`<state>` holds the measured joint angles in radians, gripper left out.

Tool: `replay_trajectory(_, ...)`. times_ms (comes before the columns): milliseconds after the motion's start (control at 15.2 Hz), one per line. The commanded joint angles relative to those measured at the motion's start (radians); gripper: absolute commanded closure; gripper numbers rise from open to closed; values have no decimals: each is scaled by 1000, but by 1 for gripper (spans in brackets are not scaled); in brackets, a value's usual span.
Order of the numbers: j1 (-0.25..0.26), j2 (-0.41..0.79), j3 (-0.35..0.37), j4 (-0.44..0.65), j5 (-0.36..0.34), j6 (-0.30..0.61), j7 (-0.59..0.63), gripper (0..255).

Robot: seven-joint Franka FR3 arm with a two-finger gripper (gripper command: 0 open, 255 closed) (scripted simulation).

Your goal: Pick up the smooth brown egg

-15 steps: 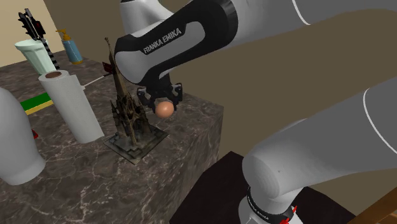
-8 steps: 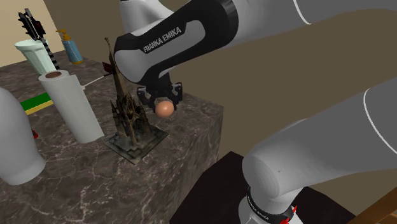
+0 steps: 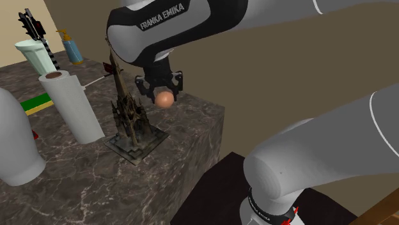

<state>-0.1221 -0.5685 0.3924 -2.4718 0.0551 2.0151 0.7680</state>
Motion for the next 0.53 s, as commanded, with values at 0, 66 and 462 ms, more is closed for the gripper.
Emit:
replay_trajectory(0,1,-6,-2,23,0,-30,-1,255)
replay_trajectory(66,1,-8,-5,35,0,-44,-3,255)
replay_trajectory(462,-1,-15,-13,85,-3,-100,-10,255)
